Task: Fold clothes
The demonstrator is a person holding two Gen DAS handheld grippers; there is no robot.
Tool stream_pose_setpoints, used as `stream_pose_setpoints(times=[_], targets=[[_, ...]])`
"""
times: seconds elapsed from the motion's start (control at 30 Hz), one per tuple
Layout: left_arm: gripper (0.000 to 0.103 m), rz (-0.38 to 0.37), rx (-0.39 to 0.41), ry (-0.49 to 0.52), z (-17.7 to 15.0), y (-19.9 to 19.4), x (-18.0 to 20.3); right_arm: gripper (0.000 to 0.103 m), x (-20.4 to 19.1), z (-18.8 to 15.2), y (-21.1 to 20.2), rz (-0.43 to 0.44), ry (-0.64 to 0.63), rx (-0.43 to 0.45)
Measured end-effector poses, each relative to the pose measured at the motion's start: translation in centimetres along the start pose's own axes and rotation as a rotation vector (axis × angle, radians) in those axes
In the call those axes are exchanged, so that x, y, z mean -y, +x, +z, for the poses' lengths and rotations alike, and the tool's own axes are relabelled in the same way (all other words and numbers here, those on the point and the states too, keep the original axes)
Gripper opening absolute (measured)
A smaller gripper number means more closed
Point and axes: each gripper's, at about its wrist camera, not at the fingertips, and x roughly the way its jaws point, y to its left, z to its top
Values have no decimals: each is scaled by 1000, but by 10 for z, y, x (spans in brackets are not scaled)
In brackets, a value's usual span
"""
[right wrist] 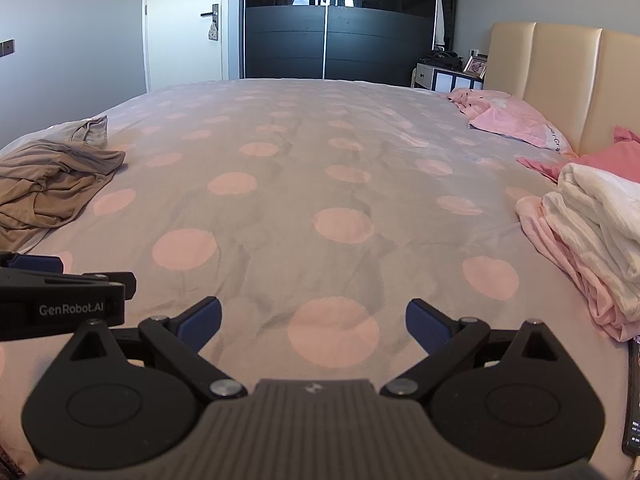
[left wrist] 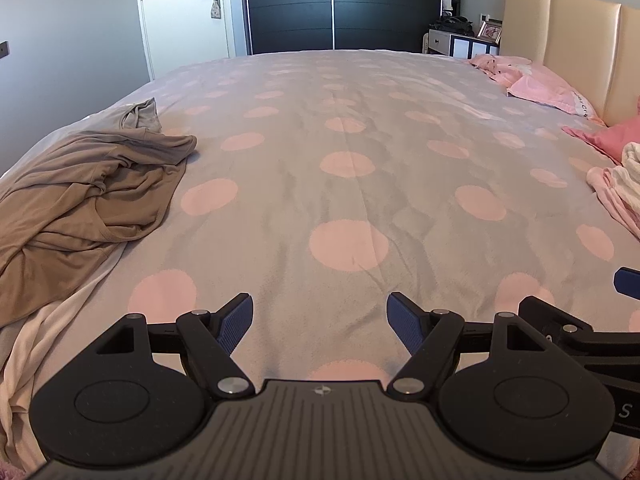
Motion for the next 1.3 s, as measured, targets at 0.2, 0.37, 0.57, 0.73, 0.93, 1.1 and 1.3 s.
stream_pose_setpoints(times=[0.2,0.37,0.57,0.73,0.93,1.1,1.3], targets=[[73,-4,-5,3,0,1,0,100,1,0,0,3,-2,-3],[73,-5,-10,1,-1,2,0,100,0,0,1,2,-1,-6],[73,-5,-16,-2,-2,2,1,100,-1,0,3,-1,-2,-14],[73,5,-21,-6,-3,3,1,100,0,-1,3,-7,8,-18],[73,6,-22,8,-4,2,3,100,2,-1,2,-18,25,-18],[73,5,-22,12,-4,3,1,100,3,0,1,-56,21,-17],[73,1,-19,25,-4,3,2,100,3,0,1,-63,27,-21]])
